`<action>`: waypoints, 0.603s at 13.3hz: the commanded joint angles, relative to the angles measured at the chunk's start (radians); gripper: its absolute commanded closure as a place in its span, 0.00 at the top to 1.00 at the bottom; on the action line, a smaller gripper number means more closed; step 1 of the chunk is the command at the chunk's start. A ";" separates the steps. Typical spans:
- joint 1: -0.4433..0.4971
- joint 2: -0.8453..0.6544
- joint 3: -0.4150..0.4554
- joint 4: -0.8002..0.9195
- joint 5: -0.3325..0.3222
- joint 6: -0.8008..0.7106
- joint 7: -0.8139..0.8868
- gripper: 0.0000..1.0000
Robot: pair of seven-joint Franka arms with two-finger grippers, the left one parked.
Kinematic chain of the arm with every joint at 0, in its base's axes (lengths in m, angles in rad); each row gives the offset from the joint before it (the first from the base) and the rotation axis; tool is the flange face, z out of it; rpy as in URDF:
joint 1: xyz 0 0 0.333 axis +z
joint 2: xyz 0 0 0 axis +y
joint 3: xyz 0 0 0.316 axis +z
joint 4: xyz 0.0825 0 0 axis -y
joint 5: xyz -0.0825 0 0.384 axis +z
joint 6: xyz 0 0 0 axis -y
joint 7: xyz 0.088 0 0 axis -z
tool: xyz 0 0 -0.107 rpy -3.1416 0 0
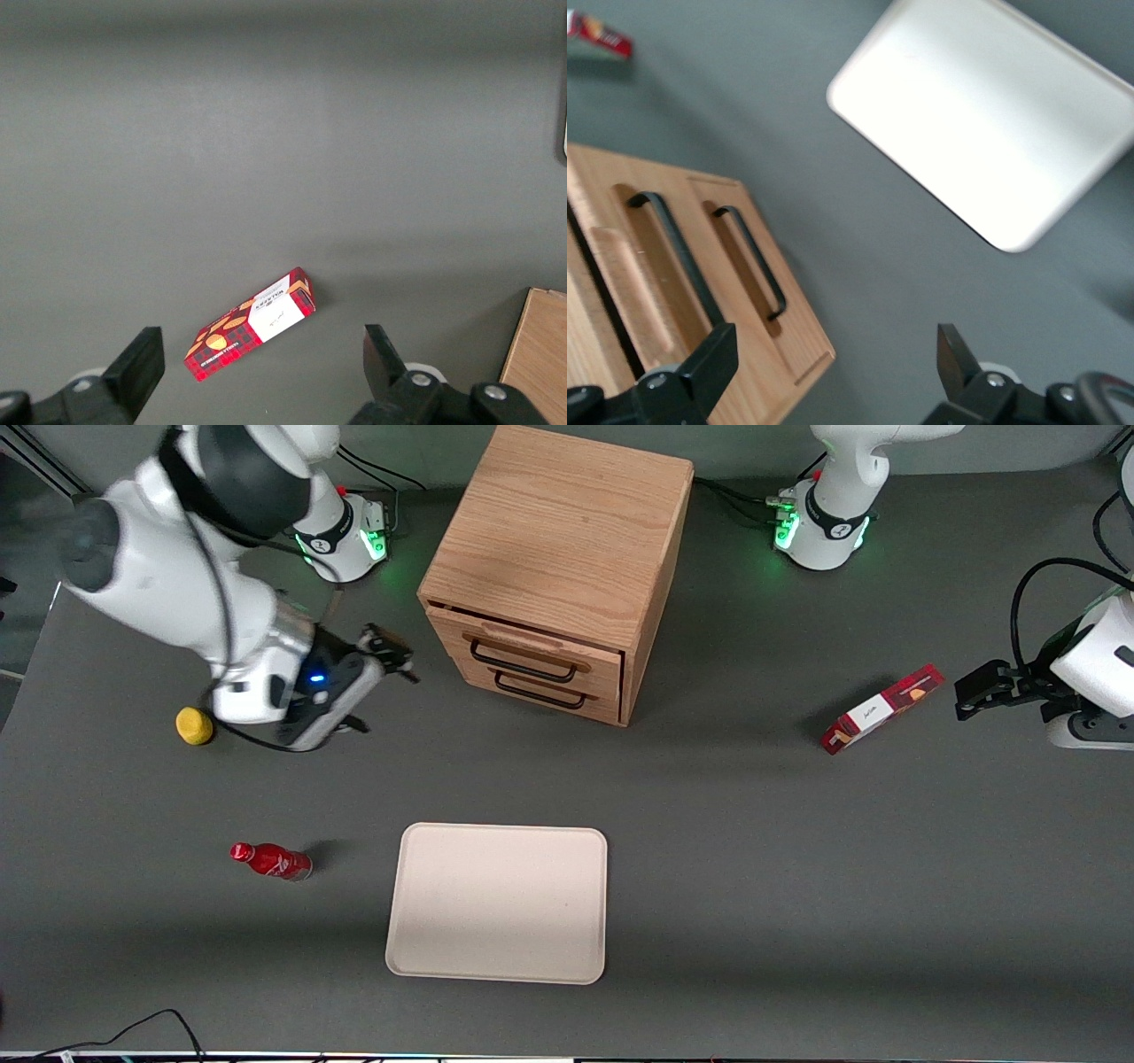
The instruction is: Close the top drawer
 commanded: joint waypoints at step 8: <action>-0.053 -0.185 -0.290 -0.015 -0.201 -0.292 0.081 1.00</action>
